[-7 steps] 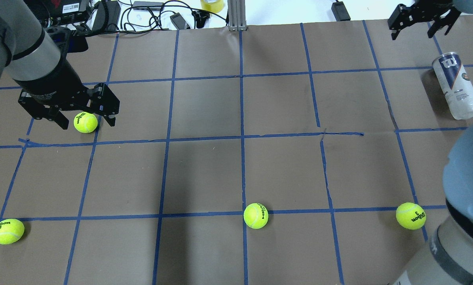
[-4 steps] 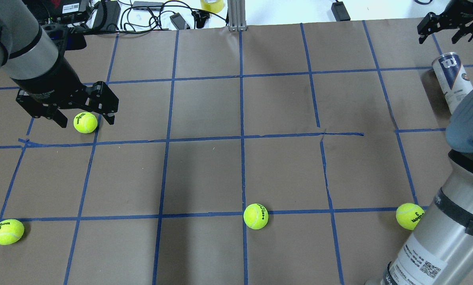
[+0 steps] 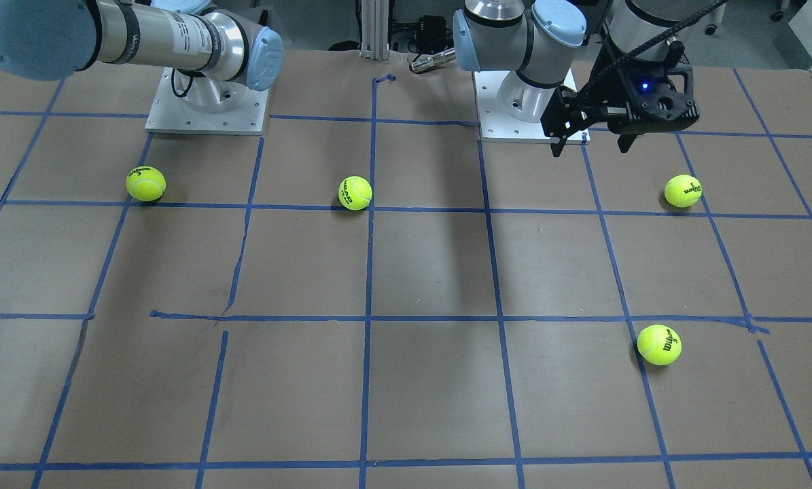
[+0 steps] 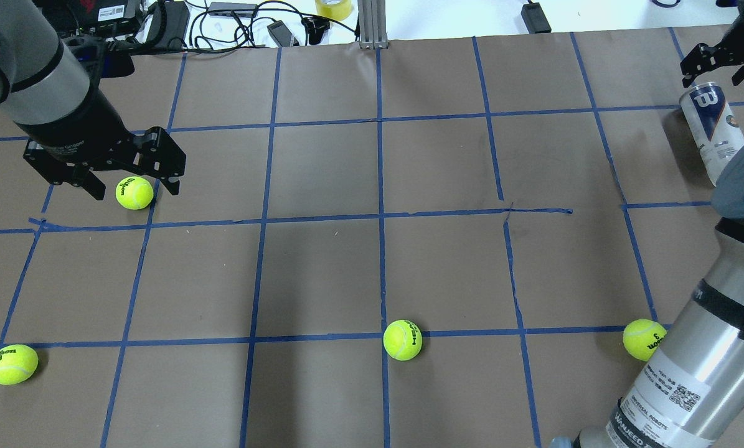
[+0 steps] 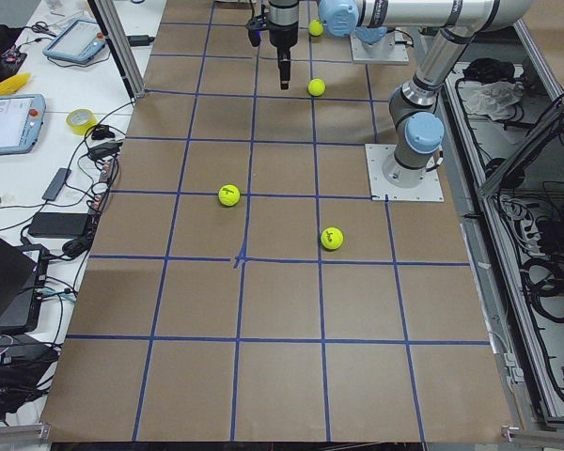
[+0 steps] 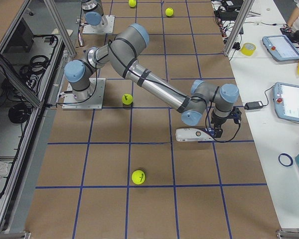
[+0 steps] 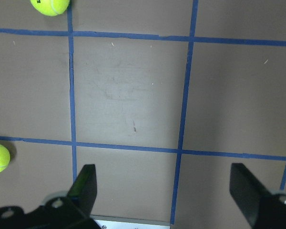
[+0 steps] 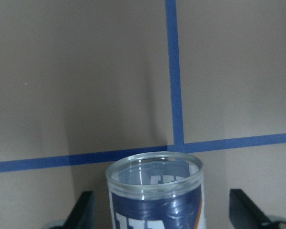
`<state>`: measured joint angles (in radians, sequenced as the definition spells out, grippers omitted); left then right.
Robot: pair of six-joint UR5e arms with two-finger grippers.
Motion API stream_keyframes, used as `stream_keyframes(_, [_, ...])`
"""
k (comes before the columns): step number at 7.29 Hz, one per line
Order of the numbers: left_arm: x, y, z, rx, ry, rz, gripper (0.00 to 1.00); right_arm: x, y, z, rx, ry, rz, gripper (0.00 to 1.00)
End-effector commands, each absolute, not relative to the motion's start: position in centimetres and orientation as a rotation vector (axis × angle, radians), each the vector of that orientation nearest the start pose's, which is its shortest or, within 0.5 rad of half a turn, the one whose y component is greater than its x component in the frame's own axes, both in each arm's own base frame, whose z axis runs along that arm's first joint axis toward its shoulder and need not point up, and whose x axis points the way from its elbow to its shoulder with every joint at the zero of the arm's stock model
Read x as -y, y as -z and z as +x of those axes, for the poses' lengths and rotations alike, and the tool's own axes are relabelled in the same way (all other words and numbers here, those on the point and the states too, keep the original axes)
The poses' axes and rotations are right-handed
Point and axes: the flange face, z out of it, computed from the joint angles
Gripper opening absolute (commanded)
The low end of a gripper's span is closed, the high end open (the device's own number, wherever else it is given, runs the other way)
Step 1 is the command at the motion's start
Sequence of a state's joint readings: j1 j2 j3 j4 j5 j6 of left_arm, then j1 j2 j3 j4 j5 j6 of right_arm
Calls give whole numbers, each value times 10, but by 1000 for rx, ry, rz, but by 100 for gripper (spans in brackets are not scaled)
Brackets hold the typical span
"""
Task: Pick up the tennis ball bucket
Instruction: 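Lower the right gripper over the upright Wilson tennis ball can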
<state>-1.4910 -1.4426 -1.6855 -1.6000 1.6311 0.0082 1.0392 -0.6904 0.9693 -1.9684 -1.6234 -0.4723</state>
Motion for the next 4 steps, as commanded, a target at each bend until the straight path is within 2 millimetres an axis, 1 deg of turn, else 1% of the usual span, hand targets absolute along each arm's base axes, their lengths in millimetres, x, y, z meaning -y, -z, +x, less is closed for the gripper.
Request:
stream_keyframes(1, [444, -487, -92, -3082, -32, -108, 100, 769, -210, -310, -3230, 93, 73, 100])
stream_keyframes(2, [444, -488, -93, -3083, -28, -111, 100, 769, -200, -310, -3224, 77, 68, 100])
stream_keyframes(3, [445, -486, -92, -3081, -35, -108, 100, 768, -200, -309, -3223, 74, 63, 100])
stream_keyframes(4, [445, -486, -93, -3084, -37, -110, 100, 770, -200, -310, -3231, 91, 4, 95])
